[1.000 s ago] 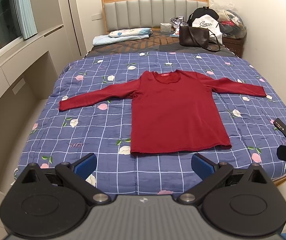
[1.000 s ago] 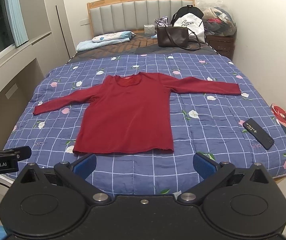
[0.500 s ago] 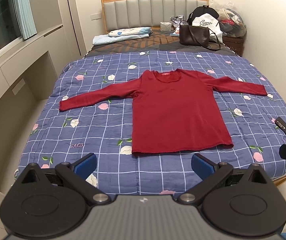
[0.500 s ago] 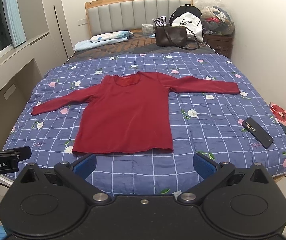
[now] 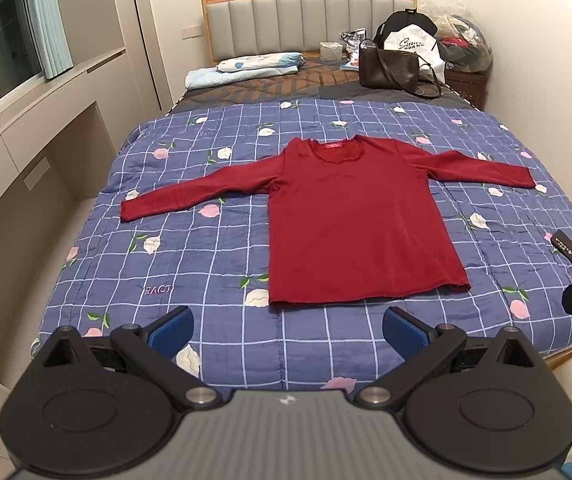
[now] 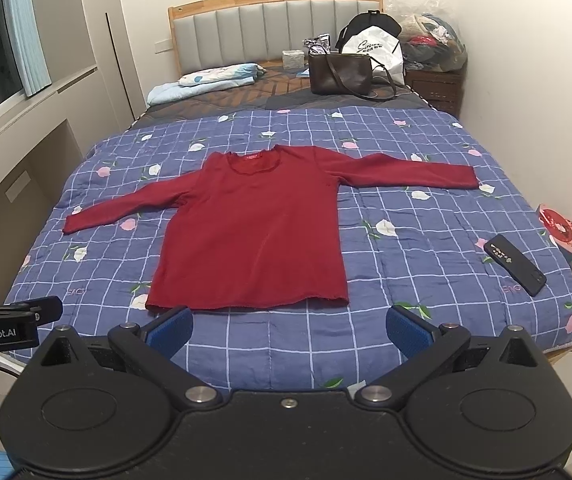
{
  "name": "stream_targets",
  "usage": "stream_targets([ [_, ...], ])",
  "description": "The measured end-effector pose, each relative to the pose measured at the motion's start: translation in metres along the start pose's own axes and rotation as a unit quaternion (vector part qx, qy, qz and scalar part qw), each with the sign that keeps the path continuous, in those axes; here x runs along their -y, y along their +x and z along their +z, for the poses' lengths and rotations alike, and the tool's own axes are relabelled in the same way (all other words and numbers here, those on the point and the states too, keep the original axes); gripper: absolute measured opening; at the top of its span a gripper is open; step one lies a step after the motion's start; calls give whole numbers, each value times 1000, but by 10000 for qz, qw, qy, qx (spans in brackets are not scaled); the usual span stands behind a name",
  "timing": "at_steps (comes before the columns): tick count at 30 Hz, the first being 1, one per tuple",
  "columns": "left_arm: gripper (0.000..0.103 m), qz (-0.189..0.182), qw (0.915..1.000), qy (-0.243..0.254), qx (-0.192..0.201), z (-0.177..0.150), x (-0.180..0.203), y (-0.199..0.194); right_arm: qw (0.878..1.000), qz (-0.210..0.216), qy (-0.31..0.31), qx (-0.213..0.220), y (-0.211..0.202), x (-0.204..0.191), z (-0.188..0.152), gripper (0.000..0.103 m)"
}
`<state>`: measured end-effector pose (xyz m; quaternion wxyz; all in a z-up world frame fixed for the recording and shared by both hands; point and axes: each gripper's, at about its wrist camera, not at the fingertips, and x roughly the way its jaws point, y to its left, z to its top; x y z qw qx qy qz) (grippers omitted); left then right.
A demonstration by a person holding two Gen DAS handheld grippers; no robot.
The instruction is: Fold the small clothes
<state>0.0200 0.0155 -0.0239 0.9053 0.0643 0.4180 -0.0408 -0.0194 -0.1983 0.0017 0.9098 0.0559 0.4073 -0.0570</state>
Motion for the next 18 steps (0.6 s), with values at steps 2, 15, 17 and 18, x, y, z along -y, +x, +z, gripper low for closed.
stream_targets([
  [2, 103, 7, 10000, -2, -35, -1, -3, 0, 10000, -38, 4, -23, -1, -2, -1, 103],
  [15, 103, 62, 9987, 83, -495, -9, -1, 13, 9995, -173, 31, -244, -5, -10, -12, 103],
  [17, 103, 129, 9979, 154, -616, -8, 5, 18, 9992, -245, 77, -317, -4, -7, -14, 103],
  [18, 103, 148, 9975, 178, -663, -7, 8, 20, 9989, -285, 103, -359, -2, -4, -14, 103],
])
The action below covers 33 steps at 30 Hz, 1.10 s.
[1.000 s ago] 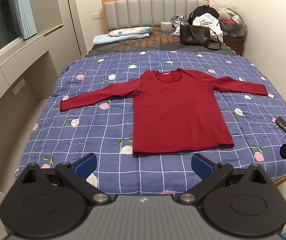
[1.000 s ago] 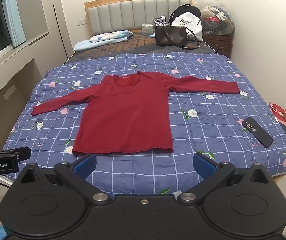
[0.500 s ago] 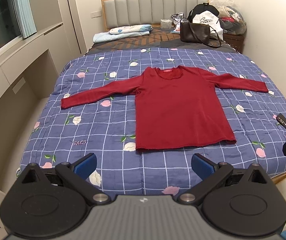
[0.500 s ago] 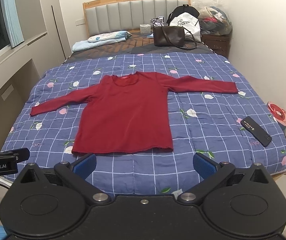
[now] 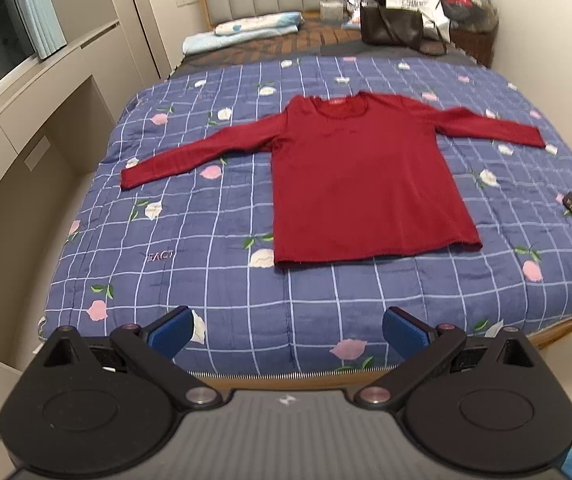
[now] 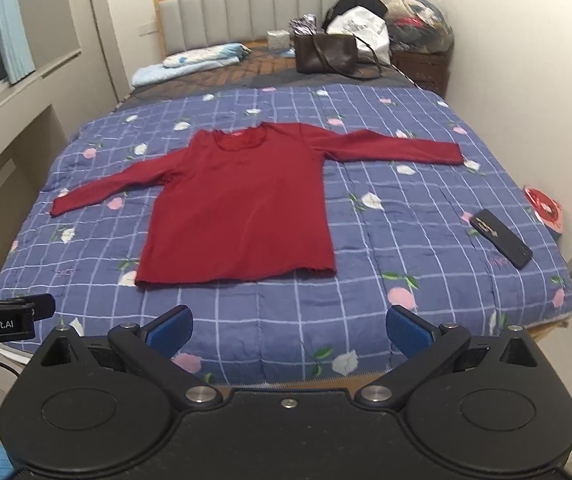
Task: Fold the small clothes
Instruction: 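Move the right tool to the cuff of the sleeve and grasp it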
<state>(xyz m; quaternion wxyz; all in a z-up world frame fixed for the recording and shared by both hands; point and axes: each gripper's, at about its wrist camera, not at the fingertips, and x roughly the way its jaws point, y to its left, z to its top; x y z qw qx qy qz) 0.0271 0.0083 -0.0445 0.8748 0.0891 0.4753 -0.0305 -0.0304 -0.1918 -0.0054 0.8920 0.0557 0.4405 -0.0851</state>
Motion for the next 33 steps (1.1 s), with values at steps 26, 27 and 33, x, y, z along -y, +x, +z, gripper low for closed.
stream_targets([
  [26, 103, 658, 9959, -429, -446, 131, 113, 65, 9979, 260, 56, -598, 115, 134, 100, 103],
  [27, 103, 716, 9954, -408, -499, 135, 117, 68, 9977, 283, 72, -615, 119, 139, 104, 103],
  [33, 103, 888, 9926, -114, -814, 159, 137, 90, 9953, 338, 301, -852, 148, 158, 119, 103],
])
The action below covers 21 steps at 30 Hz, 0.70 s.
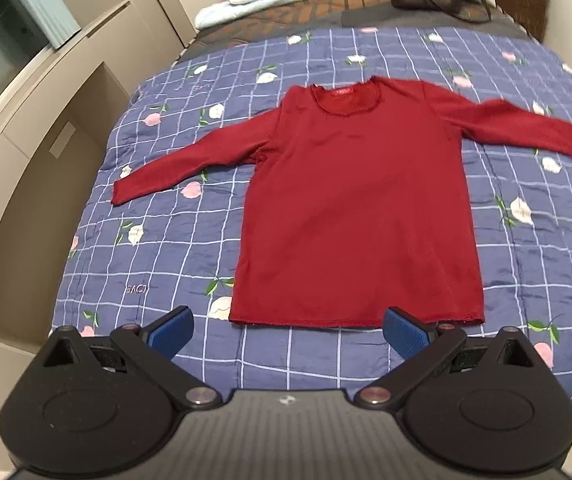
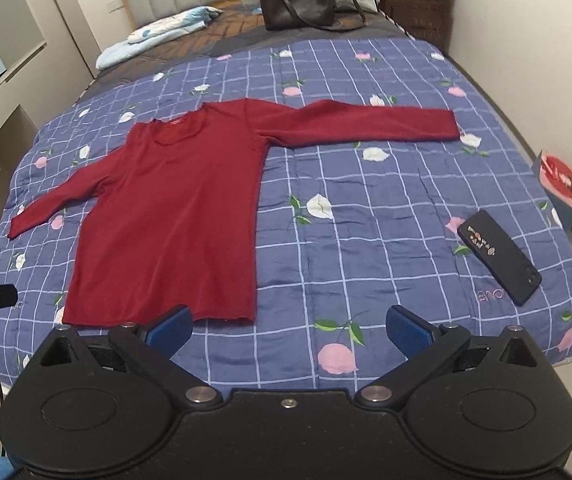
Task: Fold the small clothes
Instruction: 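Move the right tool to the cuff of the sleeve and grasp it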
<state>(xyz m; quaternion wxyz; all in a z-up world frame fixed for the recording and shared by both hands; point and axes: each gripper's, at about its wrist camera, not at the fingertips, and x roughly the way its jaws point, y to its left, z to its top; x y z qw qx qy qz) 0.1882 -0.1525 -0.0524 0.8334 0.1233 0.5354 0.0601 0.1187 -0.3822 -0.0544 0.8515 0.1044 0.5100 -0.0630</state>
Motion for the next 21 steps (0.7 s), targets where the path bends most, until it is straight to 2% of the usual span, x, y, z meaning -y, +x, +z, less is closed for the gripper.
stream_targets([
  [8, 103, -368, 9981, 489, -79, 48, 28, 40, 9980, -492, -39, -396, 36, -6, 23, 103],
  [12, 103, -813, 9942, 703, -103, 82, 46, 68, 9965, -671, 224, -440, 50, -2, 42, 103],
  [17, 103, -994, 9896, 1035, -11, 121, 71, 96, 9924, -915, 756, -319, 65, 4, 57, 103],
  [21, 103, -1166, 9879, 1016, 133, 150, 87, 110, 9889, -954, 1139, -59, 70, 12, 61, 103],
])
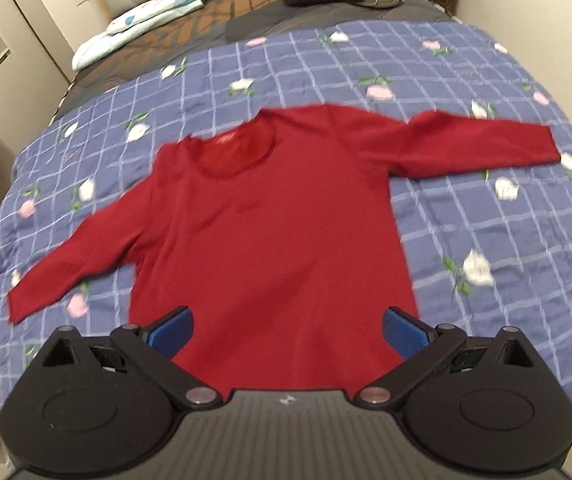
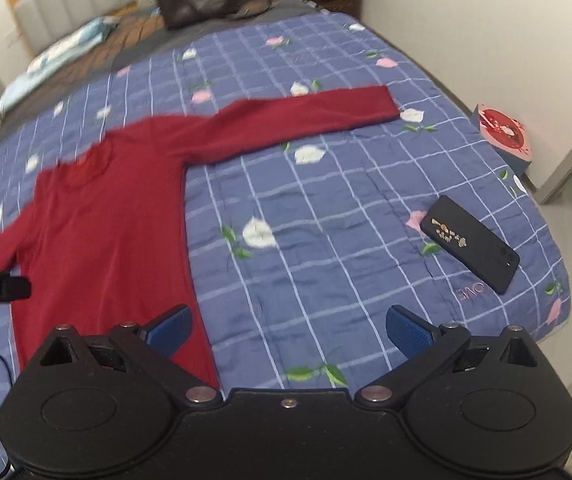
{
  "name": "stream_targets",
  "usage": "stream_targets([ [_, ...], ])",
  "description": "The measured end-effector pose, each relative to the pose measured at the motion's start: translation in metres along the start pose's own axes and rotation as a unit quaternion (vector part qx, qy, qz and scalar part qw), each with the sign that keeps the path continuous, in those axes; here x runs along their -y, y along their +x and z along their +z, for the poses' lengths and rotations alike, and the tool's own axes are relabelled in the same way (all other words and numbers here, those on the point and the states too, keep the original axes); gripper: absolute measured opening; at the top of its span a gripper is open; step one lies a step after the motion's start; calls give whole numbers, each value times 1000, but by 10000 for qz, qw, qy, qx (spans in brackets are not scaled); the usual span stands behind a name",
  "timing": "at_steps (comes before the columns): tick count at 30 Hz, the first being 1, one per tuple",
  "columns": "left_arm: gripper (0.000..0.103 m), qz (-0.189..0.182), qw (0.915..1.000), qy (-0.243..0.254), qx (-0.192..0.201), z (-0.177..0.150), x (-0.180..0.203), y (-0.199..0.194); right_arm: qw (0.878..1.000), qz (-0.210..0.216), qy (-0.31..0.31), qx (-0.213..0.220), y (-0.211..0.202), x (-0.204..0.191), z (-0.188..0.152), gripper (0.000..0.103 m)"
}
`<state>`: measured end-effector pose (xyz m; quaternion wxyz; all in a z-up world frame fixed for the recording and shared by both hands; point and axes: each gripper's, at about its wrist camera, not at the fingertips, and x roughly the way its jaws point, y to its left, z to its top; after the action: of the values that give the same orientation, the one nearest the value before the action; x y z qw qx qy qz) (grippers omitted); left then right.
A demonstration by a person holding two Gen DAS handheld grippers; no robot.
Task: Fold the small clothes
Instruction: 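Move the right tool to the cuff of the sleeve and grasp it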
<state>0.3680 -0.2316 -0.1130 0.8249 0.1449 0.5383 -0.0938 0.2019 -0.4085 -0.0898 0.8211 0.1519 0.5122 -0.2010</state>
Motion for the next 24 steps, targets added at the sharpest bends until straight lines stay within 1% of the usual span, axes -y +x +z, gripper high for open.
stream_targets([
  [3, 103, -14, 10000, 6, 34, 20, 7, 12, 9999, 31, 89, 141, 8, 4, 6, 103],
  [6, 103, 47, 10000, 39, 67, 37, 16, 21, 9999, 36, 79, 142, 21, 8, 16, 103],
  [10, 103, 151, 9998, 9, 132, 62, 30, 36, 9992, 260, 193, 245, 42, 20, 36, 103],
  [13, 103, -55, 9991, -273, 318, 75, 41, 60, 9974, 500, 383, 345, 65, 35, 57, 103],
  [15, 103, -174, 9974, -628, 316, 84, 50, 88, 9953, 737, 491, 379, 87, 49, 75, 103],
  [17, 103, -40, 9949, -963, 297, 93, 57, 112, 9934, 958, 485, 399, 109, 63, 94, 103],
  [18, 103, 57, 9931, -1120, 332, 97, 61, 124, 9932, 1001, 447, 386, 122, 69, 104, 103],
  [21, 103, 291, 9880, -1461, 416, 107, 66, 156, 9949, 868, 352, 387, 160, 90, 138, 103],
  [24, 103, 493, 9854, -1604, 276, 118, 67, 189, 9958, 711, 392, 415, 204, 115, 177, 103],
])
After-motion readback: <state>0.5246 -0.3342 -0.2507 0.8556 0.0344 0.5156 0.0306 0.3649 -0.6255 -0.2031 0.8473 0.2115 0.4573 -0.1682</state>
